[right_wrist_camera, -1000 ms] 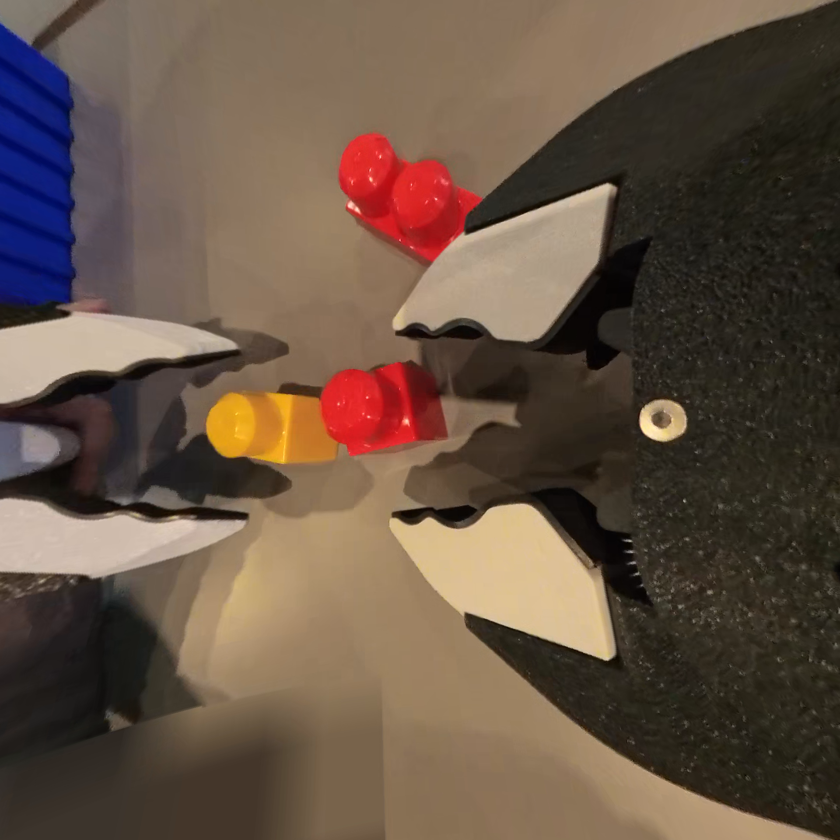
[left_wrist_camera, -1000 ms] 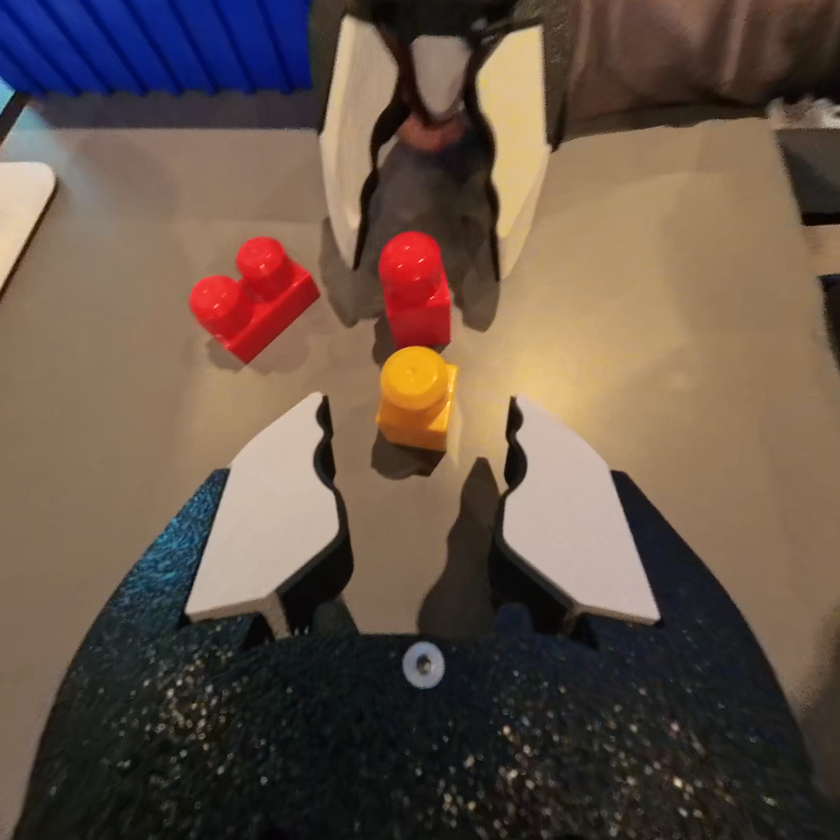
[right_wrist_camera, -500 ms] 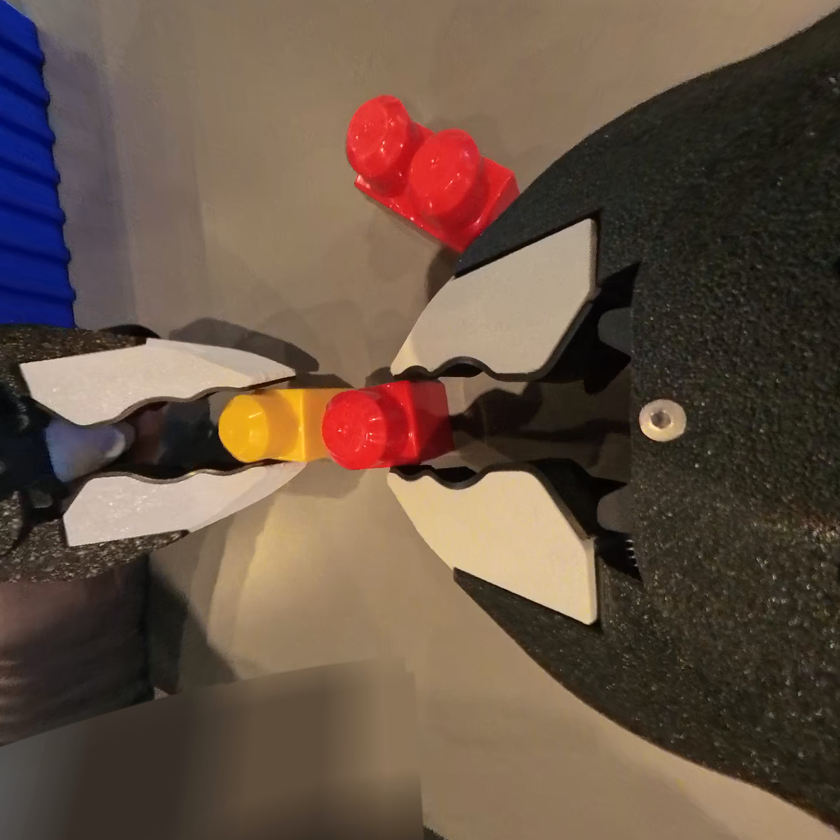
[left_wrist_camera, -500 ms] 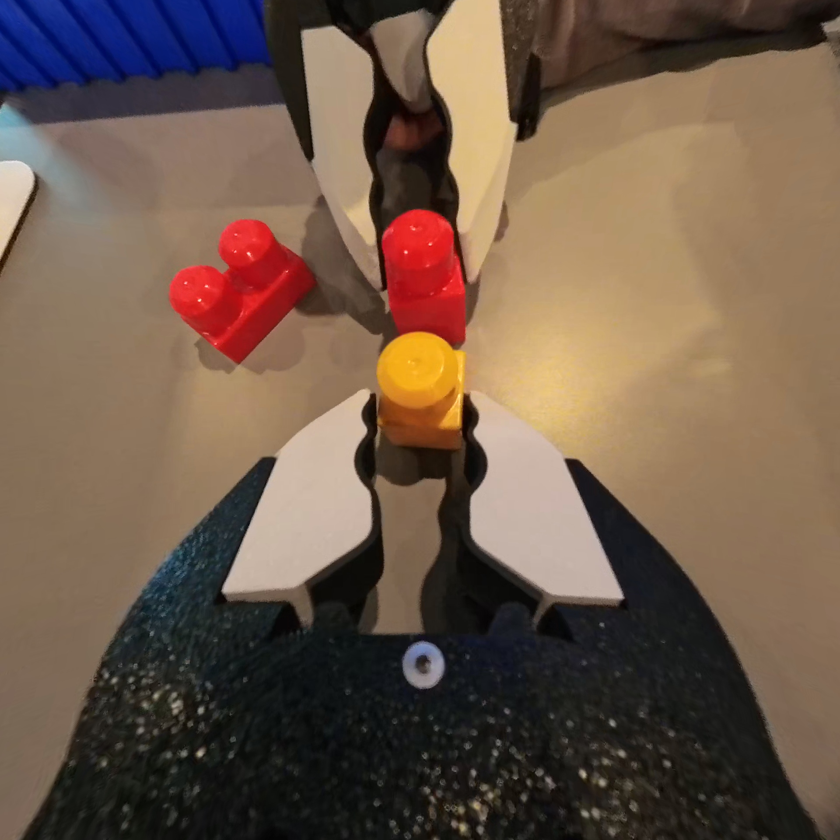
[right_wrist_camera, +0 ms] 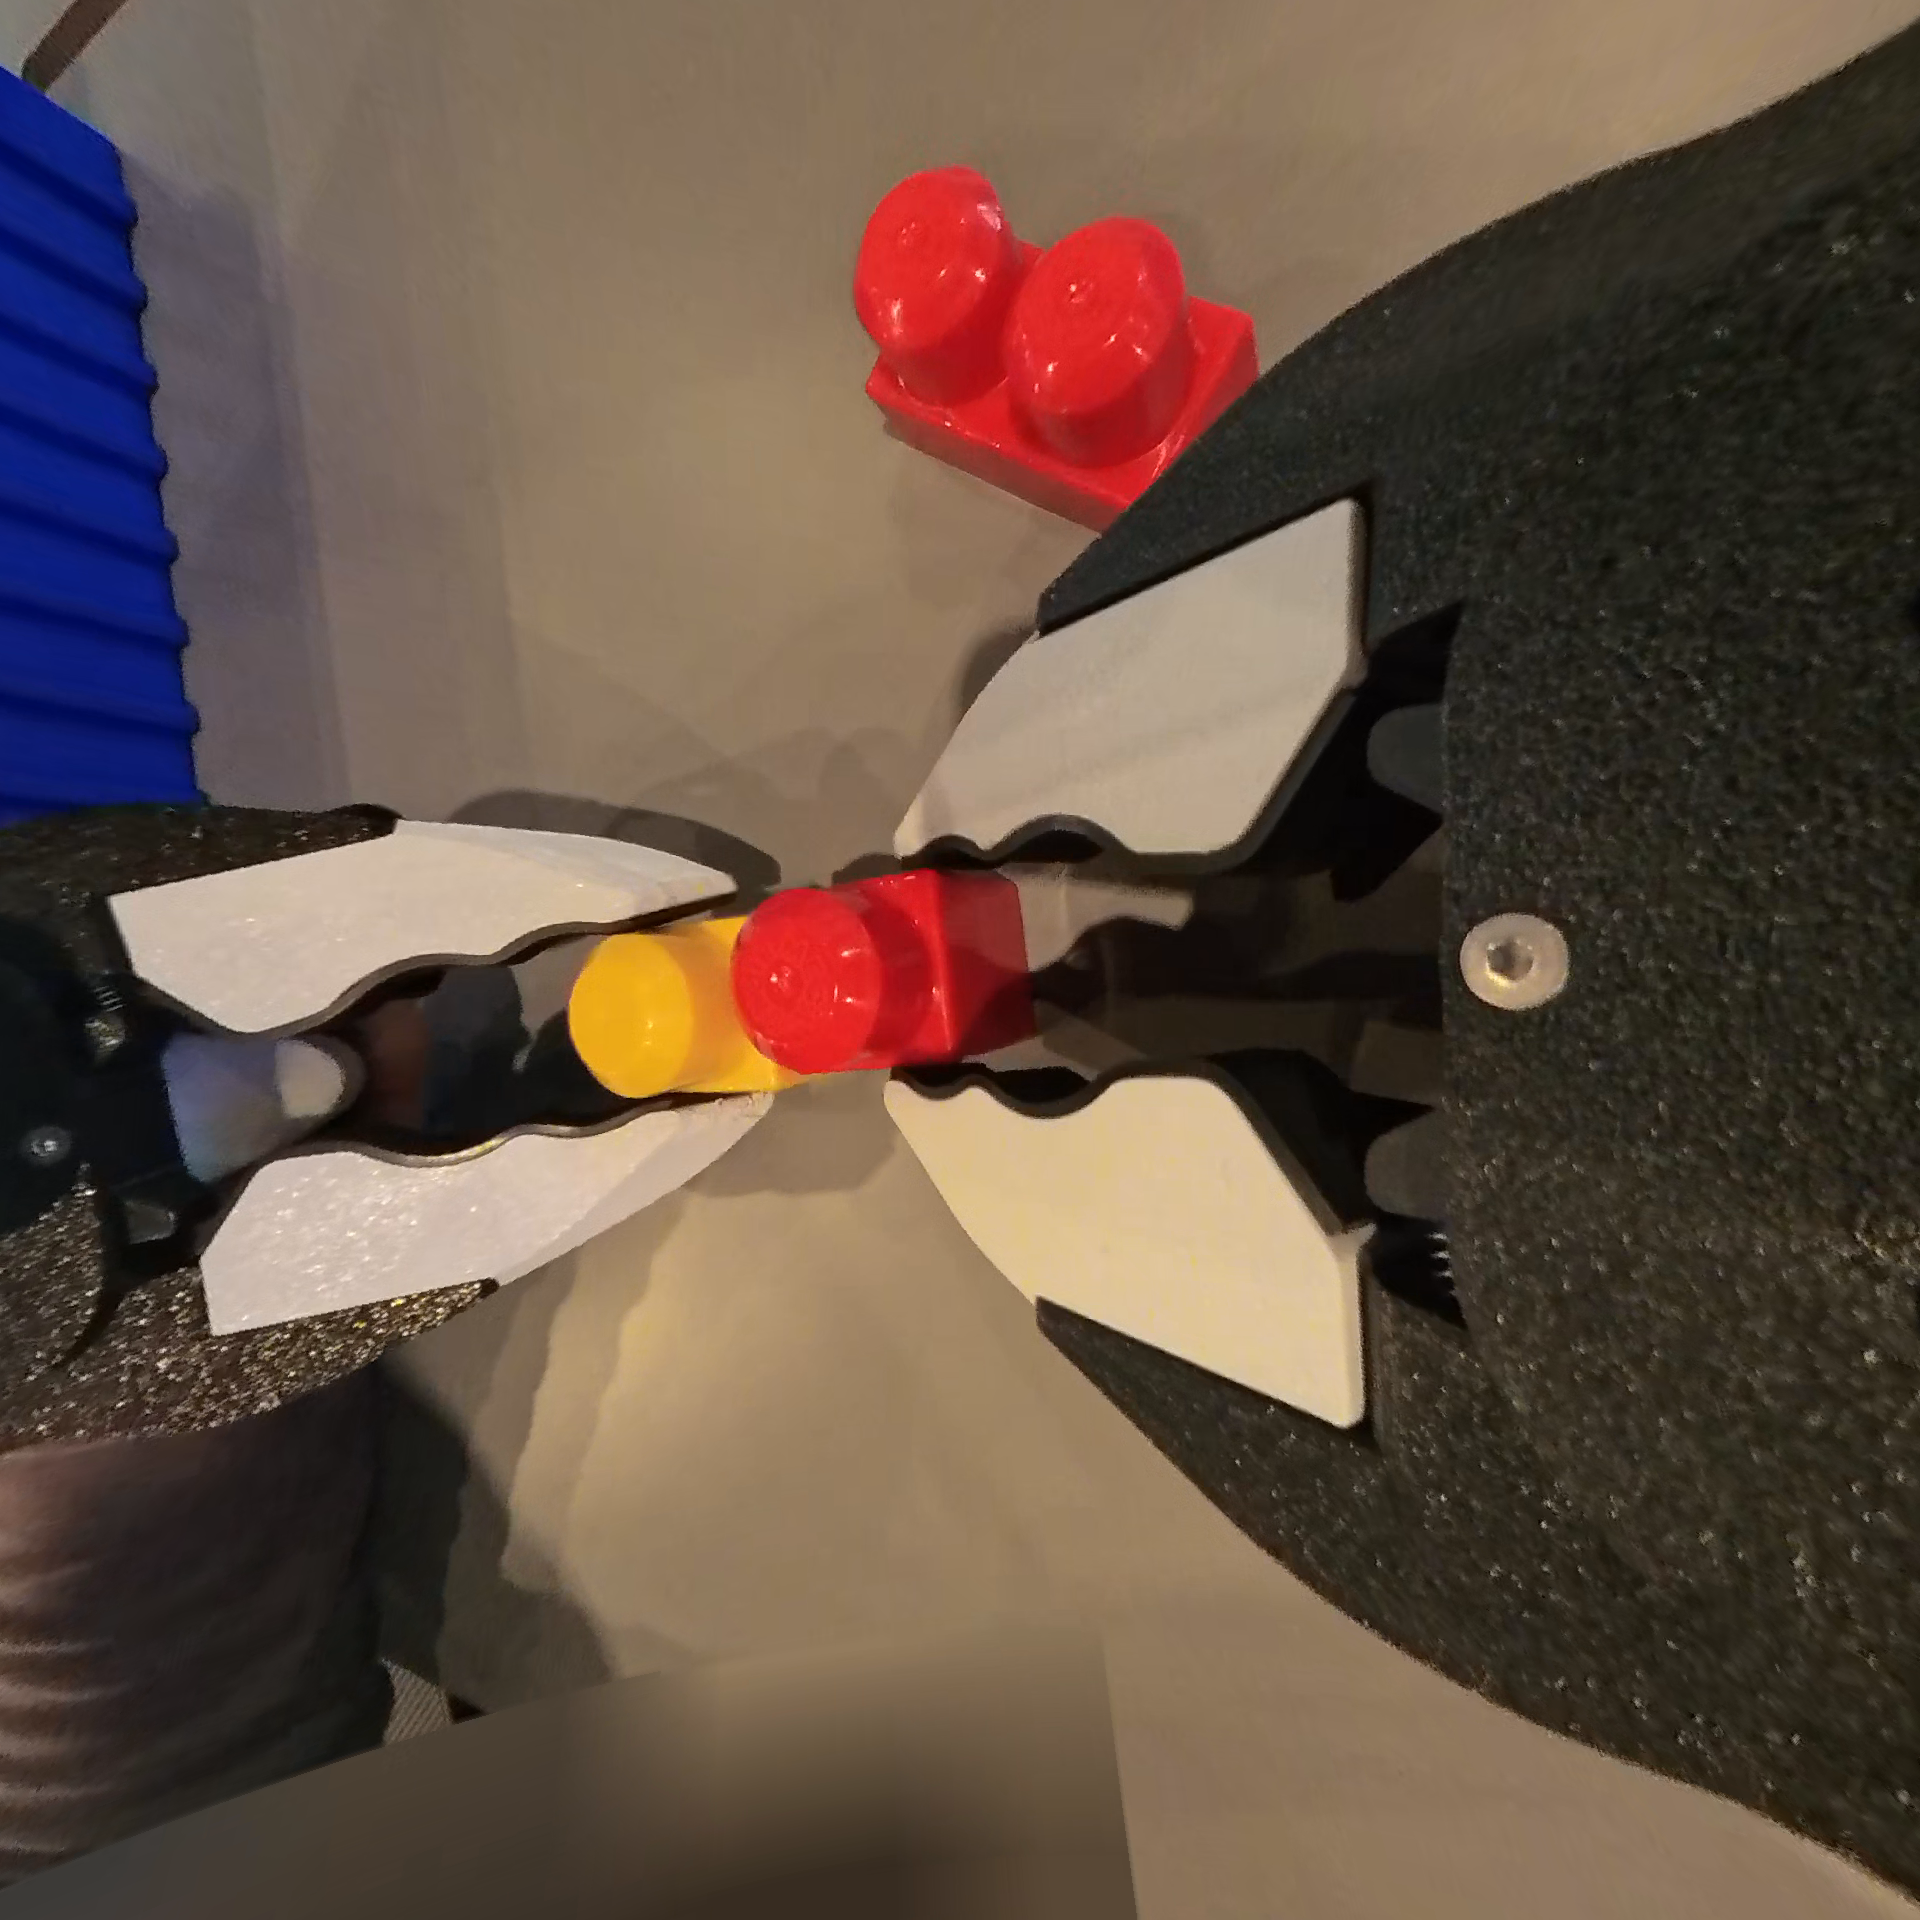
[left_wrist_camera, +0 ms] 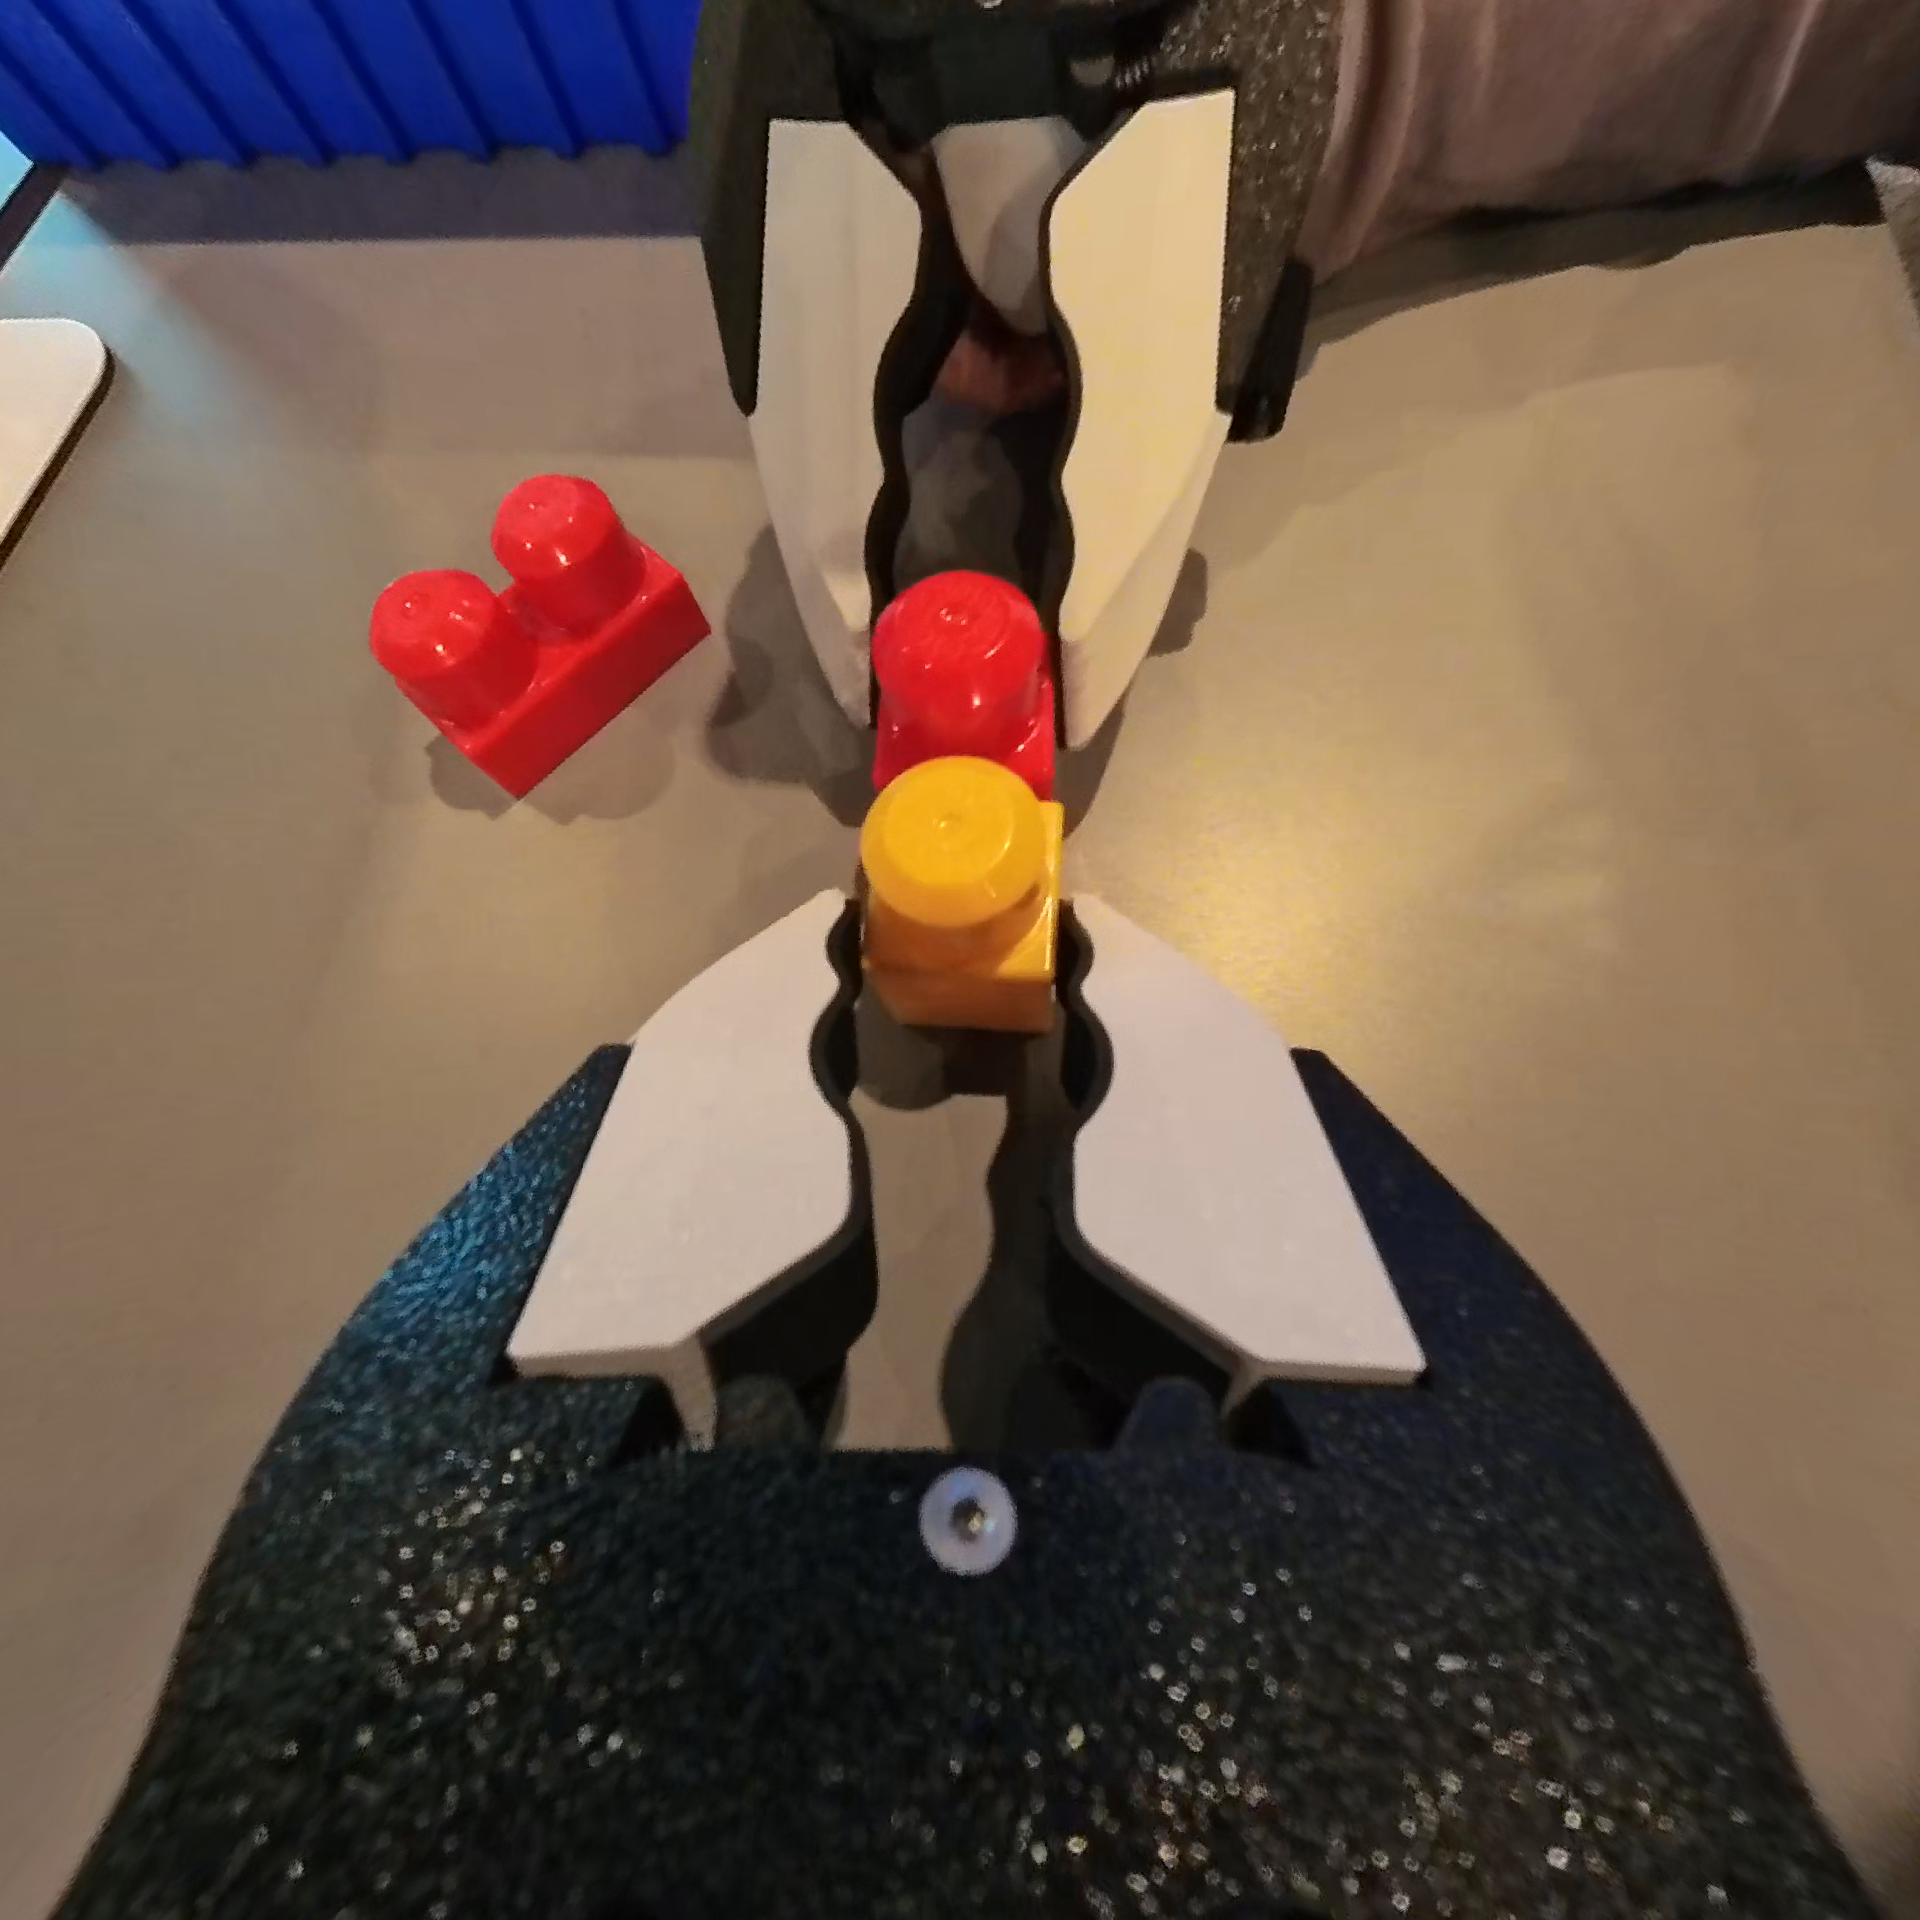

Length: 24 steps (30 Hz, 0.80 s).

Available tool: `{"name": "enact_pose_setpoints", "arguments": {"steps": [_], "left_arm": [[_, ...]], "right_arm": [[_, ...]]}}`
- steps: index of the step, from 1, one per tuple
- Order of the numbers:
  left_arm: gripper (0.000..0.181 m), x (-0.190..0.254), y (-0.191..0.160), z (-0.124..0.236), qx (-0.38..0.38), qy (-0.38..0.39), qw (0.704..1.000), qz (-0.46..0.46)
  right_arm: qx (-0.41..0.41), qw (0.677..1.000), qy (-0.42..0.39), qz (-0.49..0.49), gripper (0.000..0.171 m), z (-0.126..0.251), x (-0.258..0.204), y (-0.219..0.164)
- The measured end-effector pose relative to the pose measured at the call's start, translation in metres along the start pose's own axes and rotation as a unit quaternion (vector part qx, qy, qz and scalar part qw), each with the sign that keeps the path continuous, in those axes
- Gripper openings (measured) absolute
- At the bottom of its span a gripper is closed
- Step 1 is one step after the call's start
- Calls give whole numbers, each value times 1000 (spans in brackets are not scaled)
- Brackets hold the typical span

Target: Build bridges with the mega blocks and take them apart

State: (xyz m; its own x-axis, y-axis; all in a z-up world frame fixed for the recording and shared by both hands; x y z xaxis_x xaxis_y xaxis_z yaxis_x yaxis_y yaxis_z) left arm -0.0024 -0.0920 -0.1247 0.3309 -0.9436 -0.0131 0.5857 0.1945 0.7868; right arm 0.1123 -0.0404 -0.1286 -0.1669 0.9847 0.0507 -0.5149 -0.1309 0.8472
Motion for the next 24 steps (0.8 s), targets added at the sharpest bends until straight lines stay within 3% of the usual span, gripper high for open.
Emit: {"name": "enact_pose_setpoints", "arguments": {"steps": [24], "left_arm": [[36,1,-9,-10,-1,-29,999,25]], "right_arm": [[-40,999,0,32,37,-7,-7,-6]]}}
Point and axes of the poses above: each gripper's, where its closed fingertips meet, z back along the fingers, y out of its top, x = y × z across the jaws, the point moved 6 cm from there along z, back along the fingers, and after that the axes turned 8 degrees about -y, right-handed, at the moved point
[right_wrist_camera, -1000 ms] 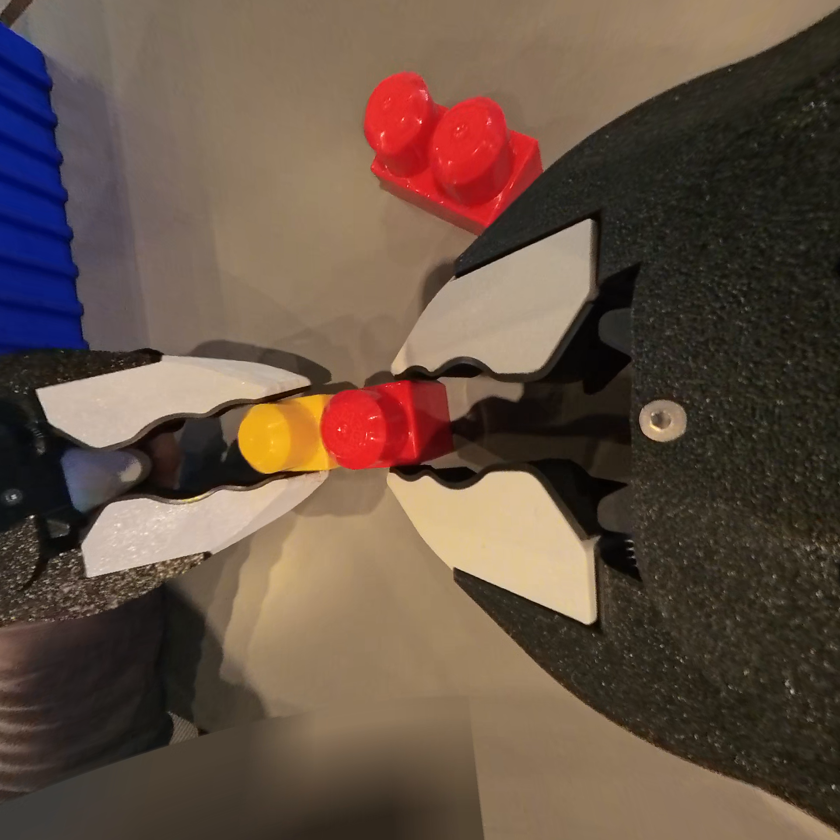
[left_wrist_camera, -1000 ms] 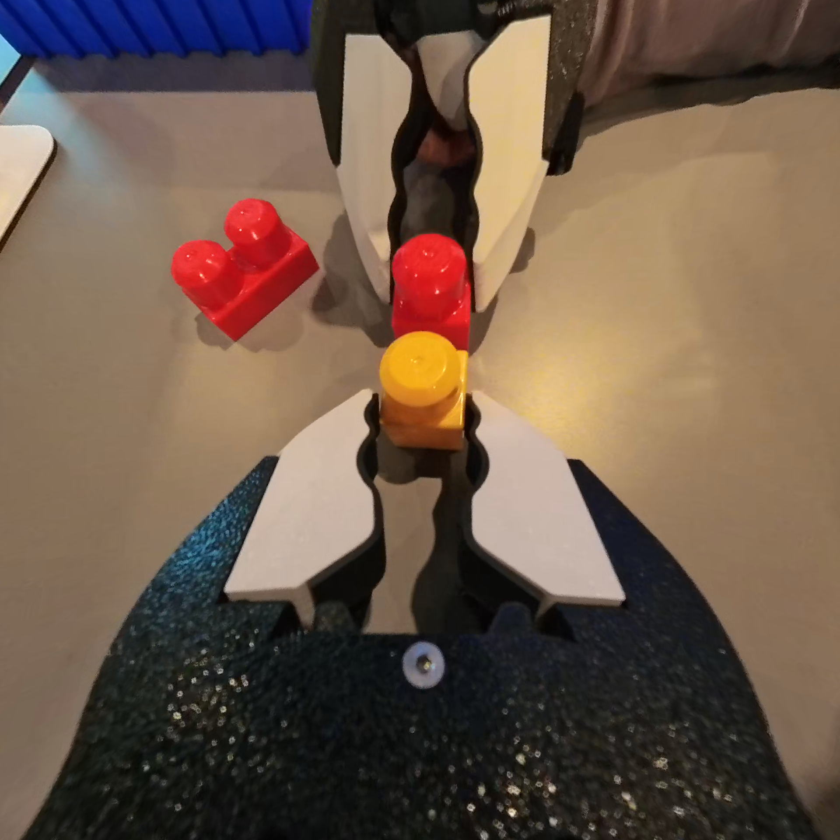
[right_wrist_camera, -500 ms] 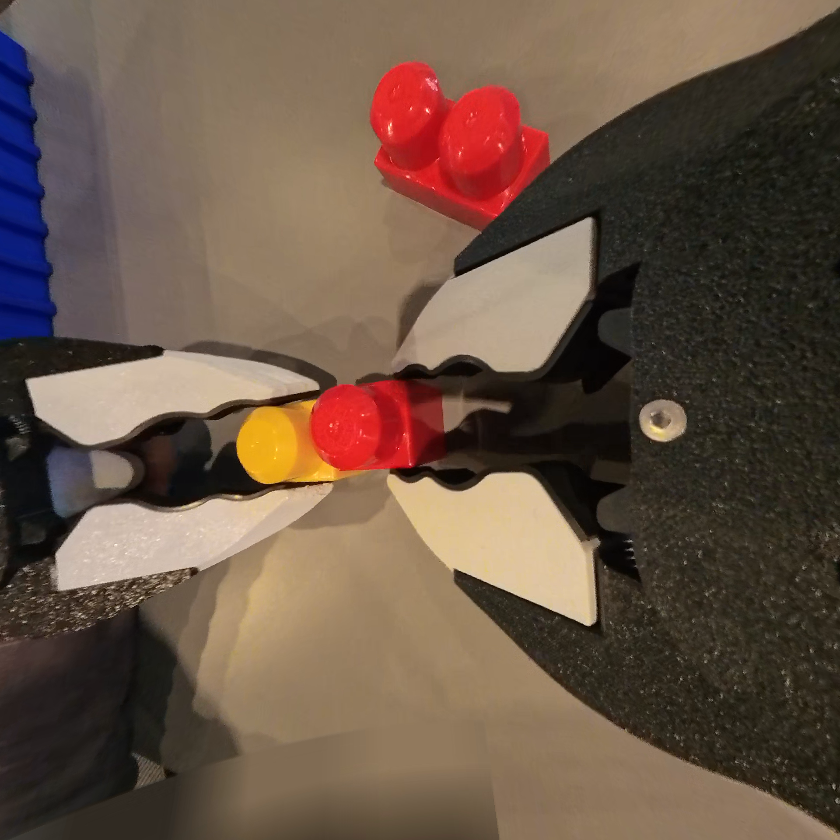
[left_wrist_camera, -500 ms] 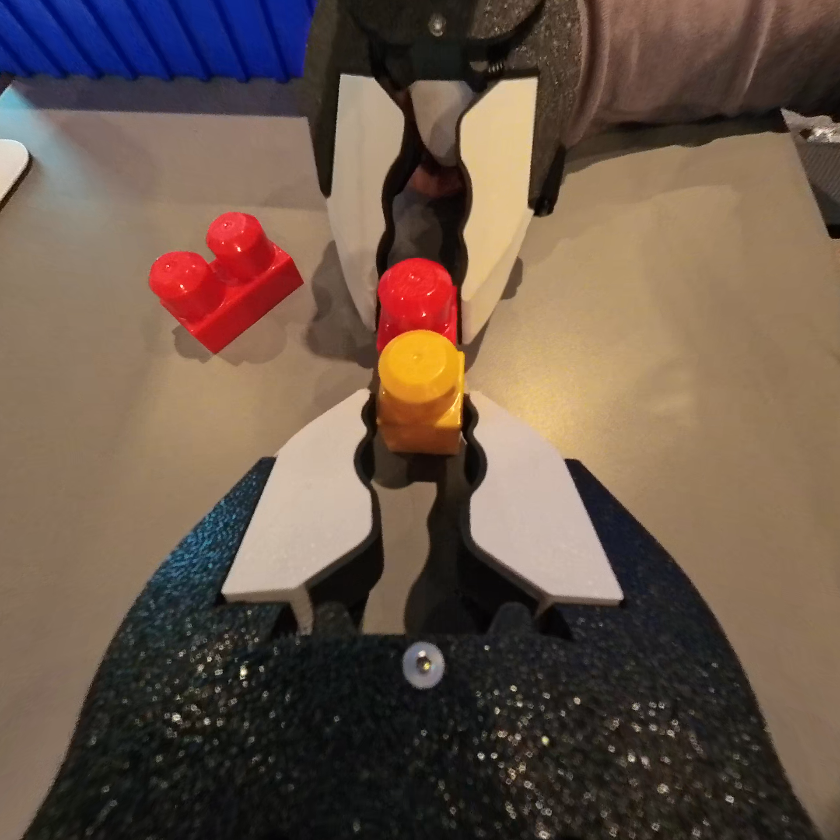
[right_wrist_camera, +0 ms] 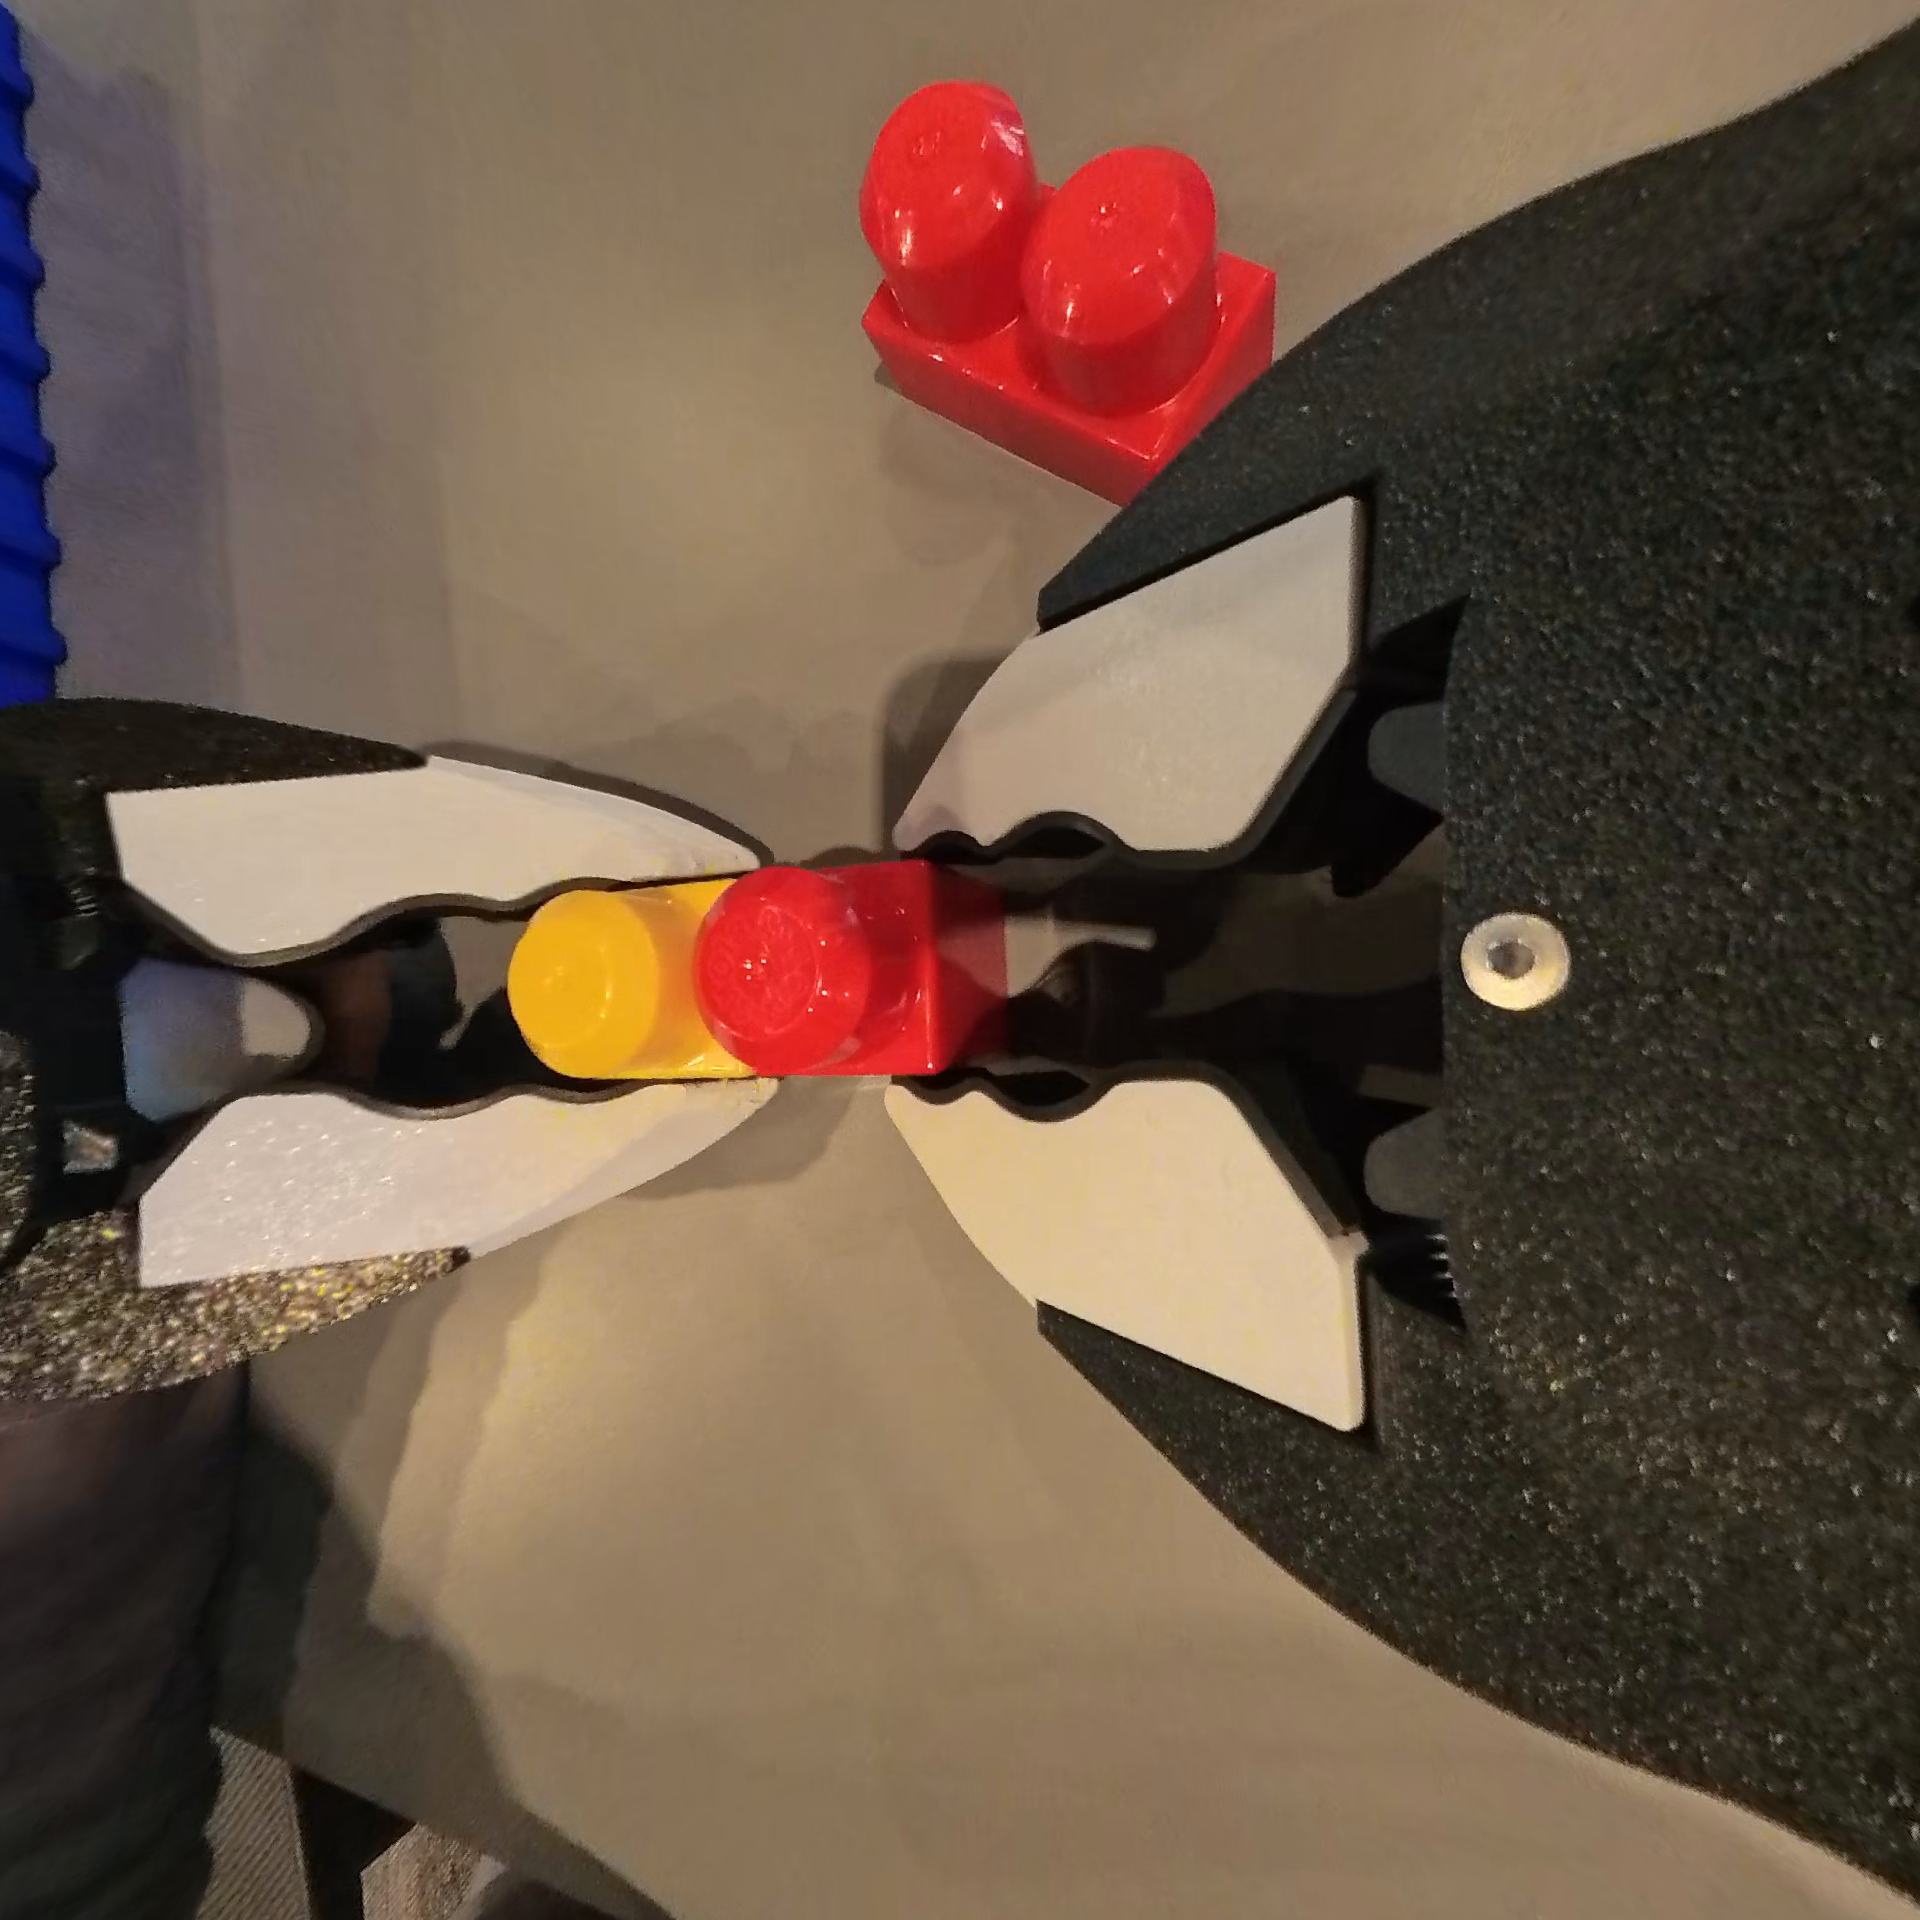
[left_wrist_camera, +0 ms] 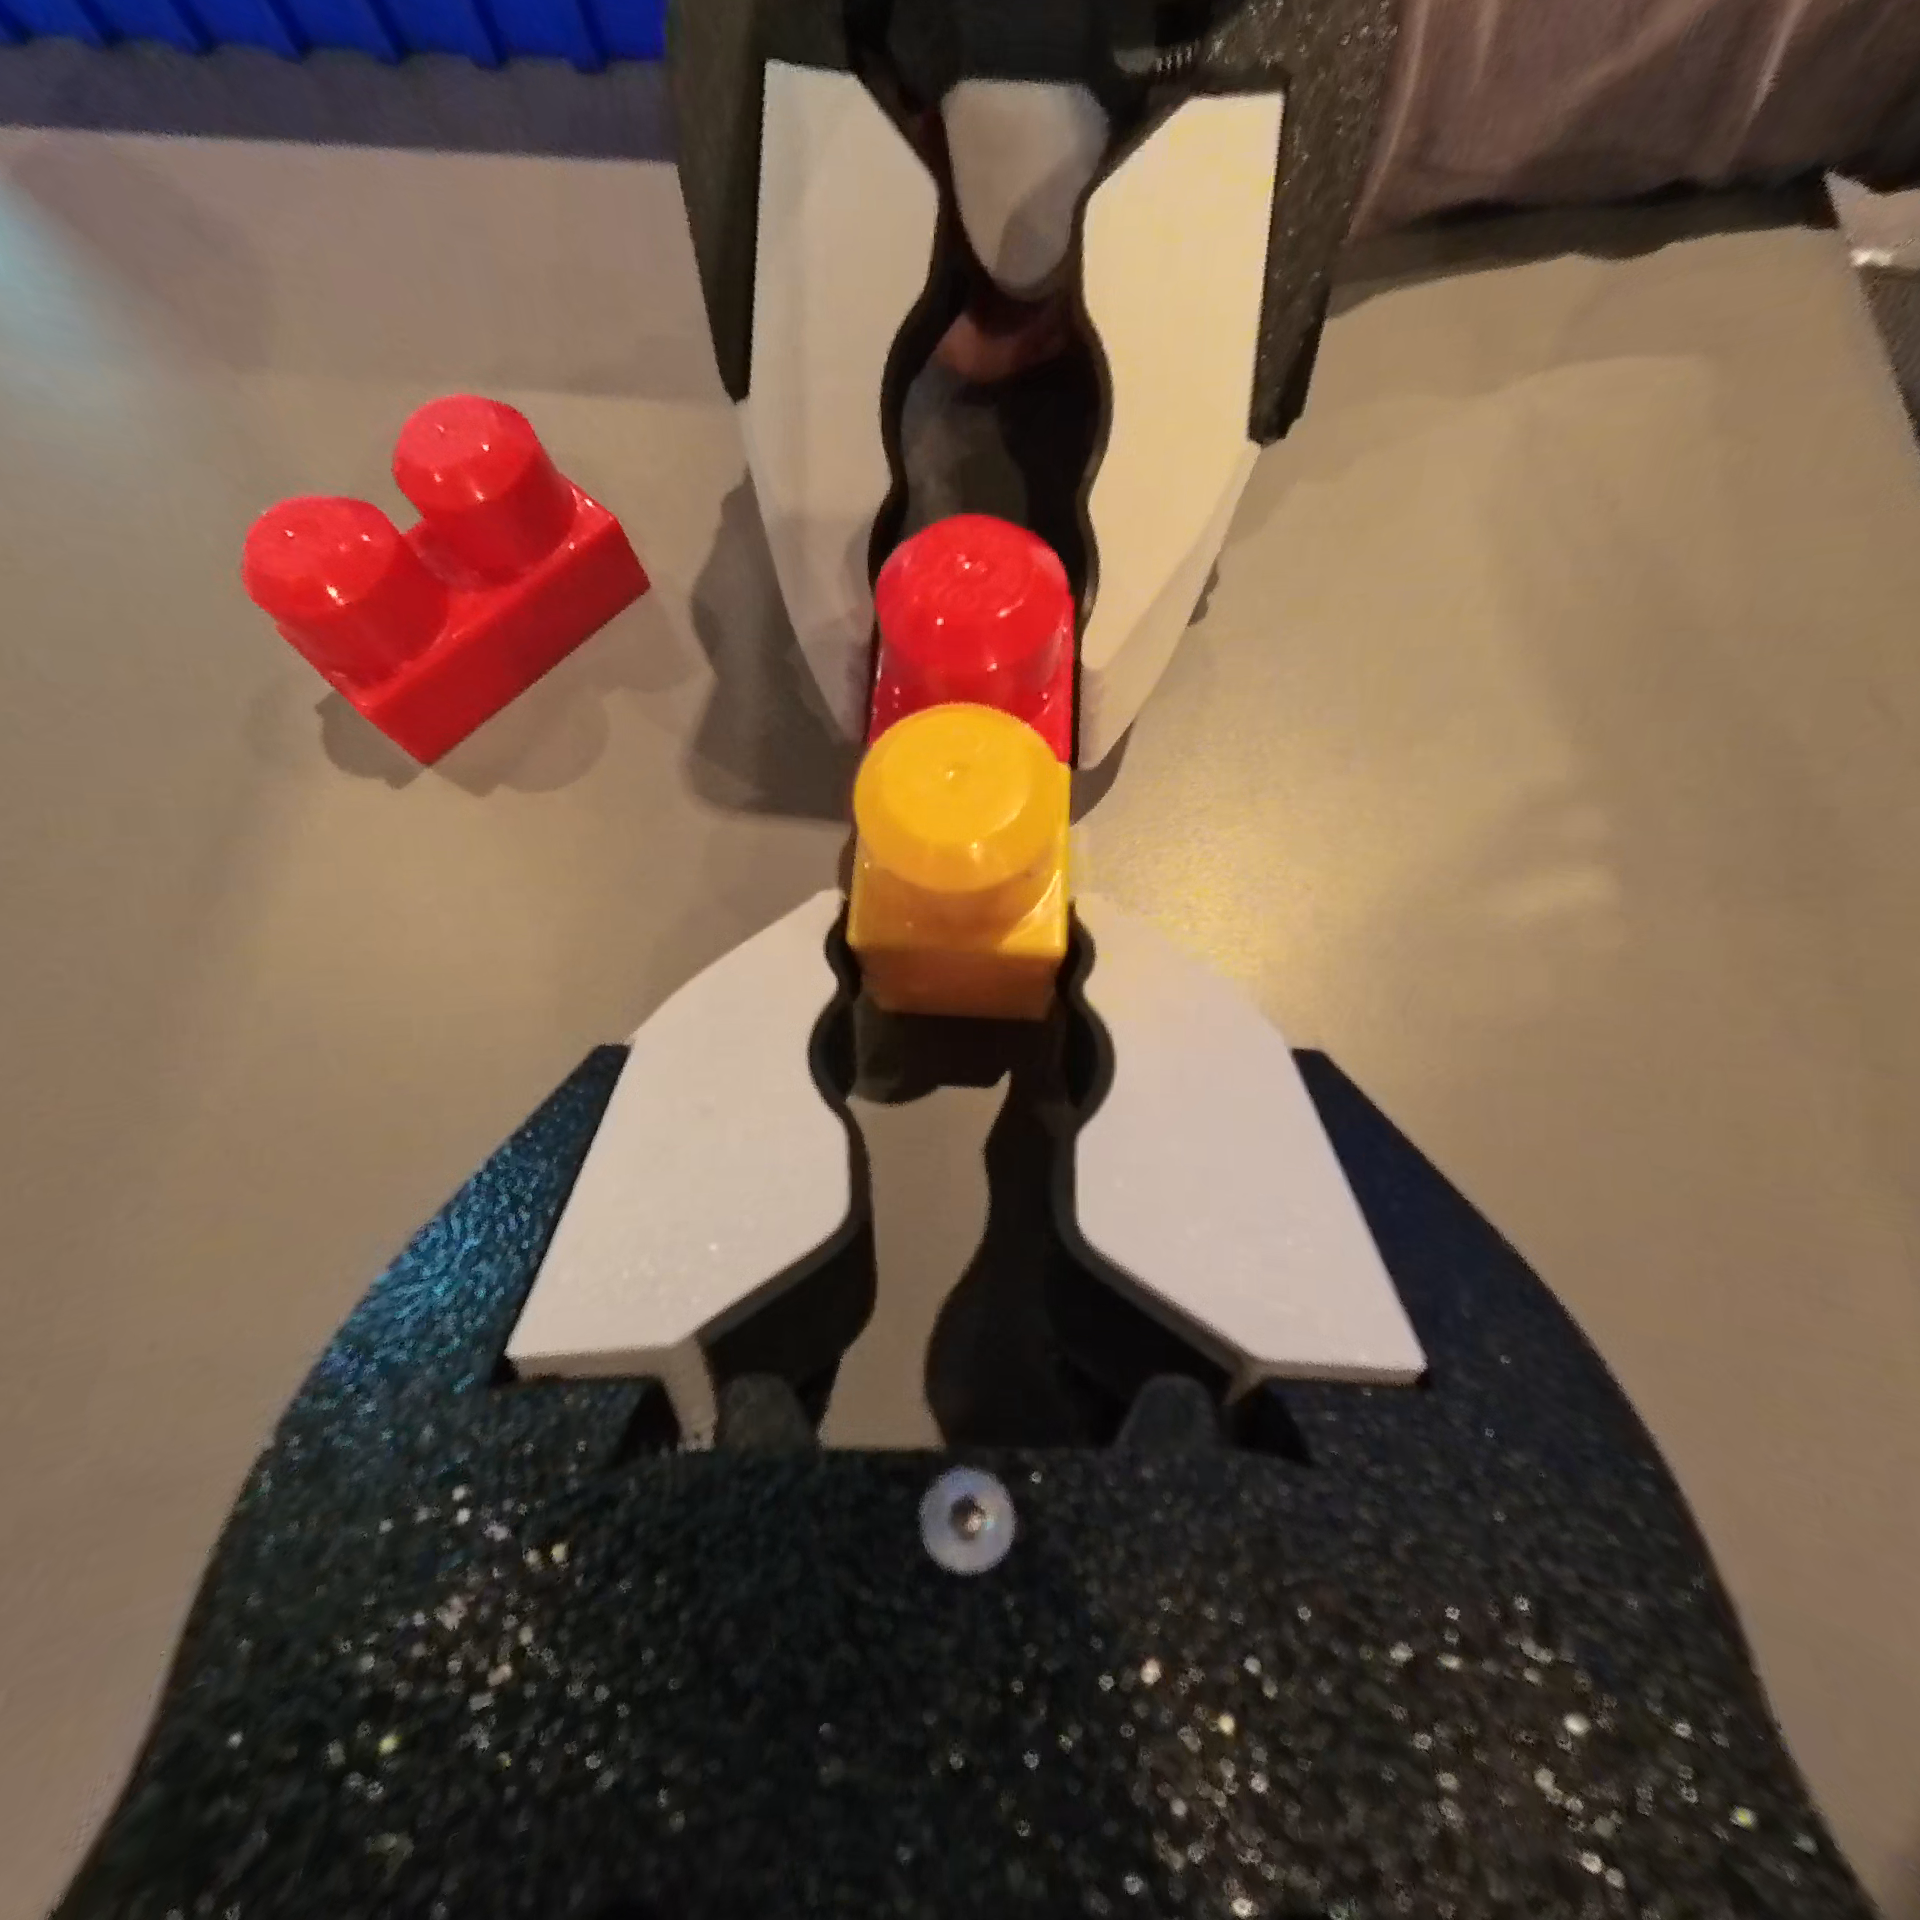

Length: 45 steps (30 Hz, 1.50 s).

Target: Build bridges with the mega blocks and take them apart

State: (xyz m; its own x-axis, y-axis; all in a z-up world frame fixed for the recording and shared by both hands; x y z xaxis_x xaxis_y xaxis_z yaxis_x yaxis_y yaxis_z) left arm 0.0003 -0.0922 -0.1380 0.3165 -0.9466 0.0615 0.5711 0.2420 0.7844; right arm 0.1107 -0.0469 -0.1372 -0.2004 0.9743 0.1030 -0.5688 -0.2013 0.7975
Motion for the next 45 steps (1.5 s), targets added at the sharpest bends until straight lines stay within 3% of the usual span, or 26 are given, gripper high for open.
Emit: {"name": "enact_pose_setpoints", "arguments": {"steps": [5,9,14,17,19,21,23,33,35,37,40,45], "left_arm": [[39,0,-1,0,3,-8,1000,6],[64,5,-2,-2,-6,-28,1000,0],[78,5,-2,4,12,-45,999,13],[81,6,-2,11,42,-60,997,25],[81,6,-2,16,58,-68,996,32],[80,5,-2,19,67,-71,994,42],[80,4,-3,19,65,-75,994,51],[84,3,-4,15,49,-85,993,64],[84,2,-4,15,49,-85,993,65],[84,2,-4,15,50,-85,993,65],[84,2,-4,15,49,-85,993,65],[84,2,-4,15,48,-84,993,64]], "right_arm": [[-2,1000,1,1,37,0,0,0],[-3,999,26,27,61,3,-7,-4],[76,997,24,-5,62,28,4,-3],[152,987,-40,-33,62,43,22,4],[183,972,-133,-56,60,49,39,6],[160,956,-231,-81,57,51,58,1],[123,952,-266,-91,57,47,67,-4],[-21,958,-243,-153,61,11,85,-17],[-44,958,-233,-163,48,6,85,-19],[-40,958,-221,-181,35,6,84,-19],[-27,956,-232,-179,35,9,85,-18],[91,960,-202,-170,34,34,76,4]]}}
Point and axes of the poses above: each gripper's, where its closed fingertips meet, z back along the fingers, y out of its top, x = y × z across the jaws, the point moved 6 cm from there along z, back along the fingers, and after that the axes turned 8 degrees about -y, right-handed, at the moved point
